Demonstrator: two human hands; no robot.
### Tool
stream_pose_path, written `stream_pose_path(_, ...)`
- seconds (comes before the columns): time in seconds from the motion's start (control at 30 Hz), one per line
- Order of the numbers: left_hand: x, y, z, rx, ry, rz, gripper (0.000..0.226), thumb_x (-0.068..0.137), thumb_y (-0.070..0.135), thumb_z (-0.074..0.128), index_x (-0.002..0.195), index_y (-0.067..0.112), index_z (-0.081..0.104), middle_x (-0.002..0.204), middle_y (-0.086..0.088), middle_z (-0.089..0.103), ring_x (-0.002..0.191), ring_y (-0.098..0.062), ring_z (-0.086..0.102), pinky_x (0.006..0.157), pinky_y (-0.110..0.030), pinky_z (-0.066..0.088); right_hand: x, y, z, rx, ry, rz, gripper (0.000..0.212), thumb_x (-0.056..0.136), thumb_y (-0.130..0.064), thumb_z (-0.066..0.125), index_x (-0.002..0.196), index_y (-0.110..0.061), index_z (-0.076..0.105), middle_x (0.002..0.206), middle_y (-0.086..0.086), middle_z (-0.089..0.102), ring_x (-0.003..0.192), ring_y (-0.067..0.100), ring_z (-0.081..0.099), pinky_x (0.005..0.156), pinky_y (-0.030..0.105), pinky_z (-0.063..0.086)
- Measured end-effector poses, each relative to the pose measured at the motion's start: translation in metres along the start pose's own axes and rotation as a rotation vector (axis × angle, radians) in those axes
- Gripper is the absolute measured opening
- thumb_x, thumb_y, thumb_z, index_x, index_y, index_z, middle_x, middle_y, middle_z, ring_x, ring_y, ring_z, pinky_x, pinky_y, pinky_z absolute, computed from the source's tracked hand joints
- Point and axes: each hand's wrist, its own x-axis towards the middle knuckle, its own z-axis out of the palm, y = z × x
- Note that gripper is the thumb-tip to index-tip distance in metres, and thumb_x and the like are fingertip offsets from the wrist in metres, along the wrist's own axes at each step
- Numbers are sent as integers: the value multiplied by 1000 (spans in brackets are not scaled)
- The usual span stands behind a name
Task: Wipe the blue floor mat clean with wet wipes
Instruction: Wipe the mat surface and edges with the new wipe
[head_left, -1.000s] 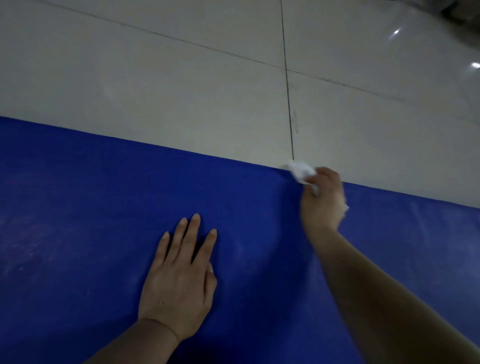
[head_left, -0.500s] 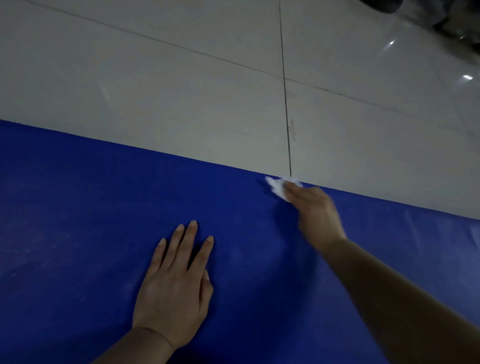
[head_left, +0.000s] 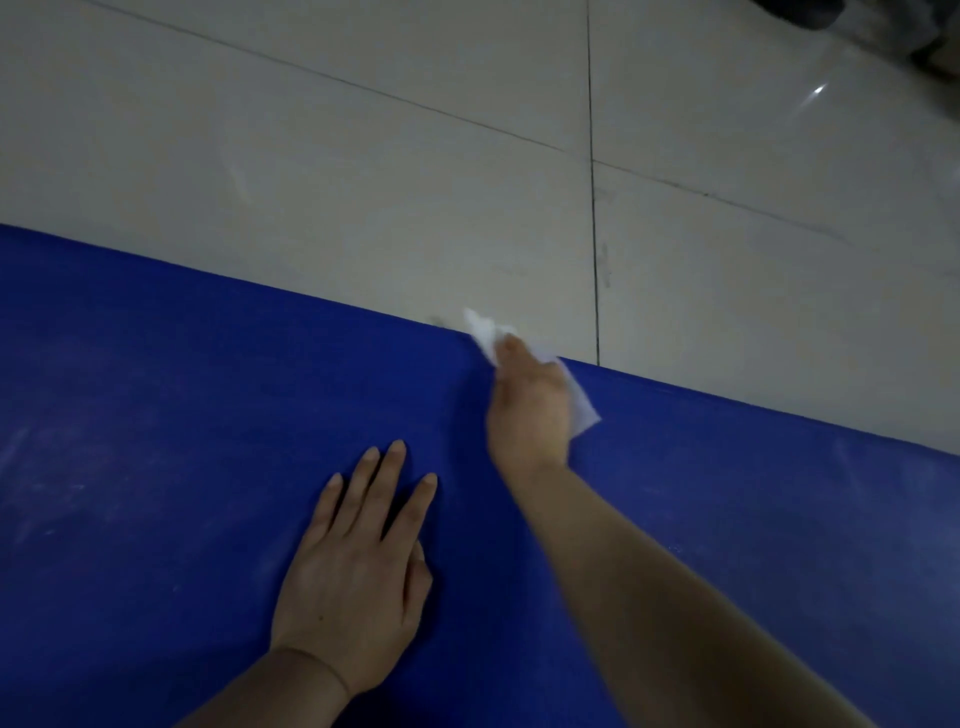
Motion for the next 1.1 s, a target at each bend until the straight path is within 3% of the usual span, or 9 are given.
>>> stream_pose_path(0.07,0,0,-1,-4,-7,3,56,88,34,32,137,14,50,152,-14,34,139,-28,29,111,-45,18,-11,-9,11,33,-75,-190,46,84,6,51,129,-6,57,127,13,57,110,37,56,89,42,45)
stream_pose_path(0.13,1,0,-1,-13,-3,5,56,89,34,32,138,15,47,152,-13,33,140,-27,29,111,-45,19,-20,13,4,-30,-96,-212,60,78,13,53,133,-10,54,122,13,59,101,34,57,87,40,48)
stream_pose_path(0.2,1,0,0,-15,10,8,55,89,34,32,139,15,46,153,-12,32,140,-27,28,112,-44,18,-27,49,-20,-93,-52,-7,72,76,16,54,137,-21,48,99,10,57,79,22,51,67,34,49)
stream_pose_path(0.3,0,-1,0,-15,-6,-7,54,93,34,29,140,15,44,154,-12,30,141,-27,27,114,-43,15,-43,84,-50,-188,-109,316,76,83,10,56,145,-27,34,130,5,49,93,20,46,77,32,48)
stream_pose_path(0.43,1,1,-7,13,-74,-47,59,99,38,6,143,15,37,155,-12,28,141,-27,27,114,-43,14,-61,80,-39,-102,-19,359,64,91,-1,49,147,-29,32,154,-17,24,110,19,42,95,36,39)
stream_pose_path(0.6,2,5,-19,61,-166,-68,57,92,32,27,145,15,37,155,-12,28,144,-23,19,115,-38,8,-61,85,-34,-39,19,354,62,90,-2,51,146,-26,37,153,-16,28,108,19,43,95,34,34)
stream_pose_path(0.8,17,11,-57,95,-467,-120,61,103,37,24,142,34,-23,150,5,-36,142,-12,-26,119,-34,-6,-58,80,-40,-43,-62,377,65,90,-7,48,149,-27,27,157,-15,17,117,19,38,97,33,30)
stream_pose_path(1.0,18,11,-56,151,-445,-142,57,103,42,20,152,34,-8,156,5,-27,145,-14,-18,119,-48,-1,-58,76,-40,-36,-55,392,64,89,-5,49,146,-29,32,156,-16,20,116,20,40,97,36,30)
stream_pose_path(1.1,7,10,-31,97,-265,-121,54,98,43,24,150,28,29,161,-2,7,146,-19,7,113,-56,17,-58,79,-38,-48,-61,400,61,92,-8,49,146,-30,32,156,-18,20,117,17,38,99,34,30)
